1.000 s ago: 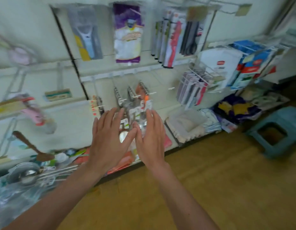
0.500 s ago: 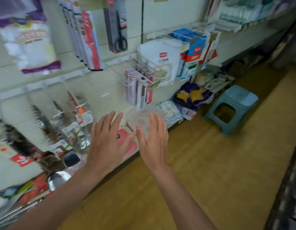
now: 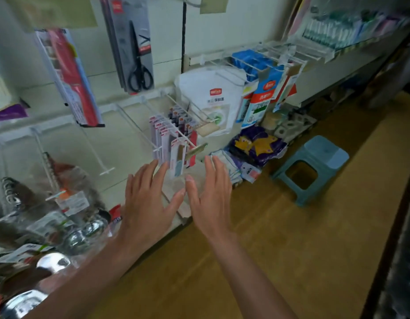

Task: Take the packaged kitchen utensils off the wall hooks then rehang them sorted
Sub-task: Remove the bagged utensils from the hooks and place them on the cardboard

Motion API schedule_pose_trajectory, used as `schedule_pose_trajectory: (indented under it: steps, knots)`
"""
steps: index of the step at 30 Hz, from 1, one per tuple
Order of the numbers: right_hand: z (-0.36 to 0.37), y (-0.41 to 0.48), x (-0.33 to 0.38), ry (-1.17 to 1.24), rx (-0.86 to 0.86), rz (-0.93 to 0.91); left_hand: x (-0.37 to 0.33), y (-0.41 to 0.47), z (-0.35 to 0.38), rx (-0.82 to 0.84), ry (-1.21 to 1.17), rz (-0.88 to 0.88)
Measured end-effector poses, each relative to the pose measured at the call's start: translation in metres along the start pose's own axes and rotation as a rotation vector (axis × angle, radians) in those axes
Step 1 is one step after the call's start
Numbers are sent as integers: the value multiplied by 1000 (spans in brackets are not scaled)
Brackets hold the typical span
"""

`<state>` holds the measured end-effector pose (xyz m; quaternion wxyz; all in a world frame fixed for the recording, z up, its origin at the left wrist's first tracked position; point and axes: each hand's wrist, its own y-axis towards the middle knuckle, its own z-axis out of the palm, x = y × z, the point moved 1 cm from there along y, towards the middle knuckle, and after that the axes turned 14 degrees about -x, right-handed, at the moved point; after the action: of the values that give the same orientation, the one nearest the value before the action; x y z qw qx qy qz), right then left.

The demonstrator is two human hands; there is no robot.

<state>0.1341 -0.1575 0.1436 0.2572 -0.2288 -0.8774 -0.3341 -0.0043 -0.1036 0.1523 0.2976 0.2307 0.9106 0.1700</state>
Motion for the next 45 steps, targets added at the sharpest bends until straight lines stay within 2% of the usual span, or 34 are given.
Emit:
schedule_pose_trajectory:
  steps: [9, 15, 23, 32, 36, 45]
  knots:
    - [44, 57, 18, 123, 75, -146, 23, 39, -1, -104, 90, -168]
    - [70, 75, 35, 301, 189, -275, 20, 41, -16, -234, 207, -322]
    - [82, 59, 57, 434, 347, -570, 13, -15, -37, -406, 385, -562]
    - [79, -7, 65, 557, 460, -724, 3, -91, -42, -464, 559, -760]
    - [74, -24, 51, 549, 516, -794, -9, -118, -39, -496, 587, -819]
    - [79, -24, 45, 636, 500, -936, -24, -138, -24, -552, 675, -872]
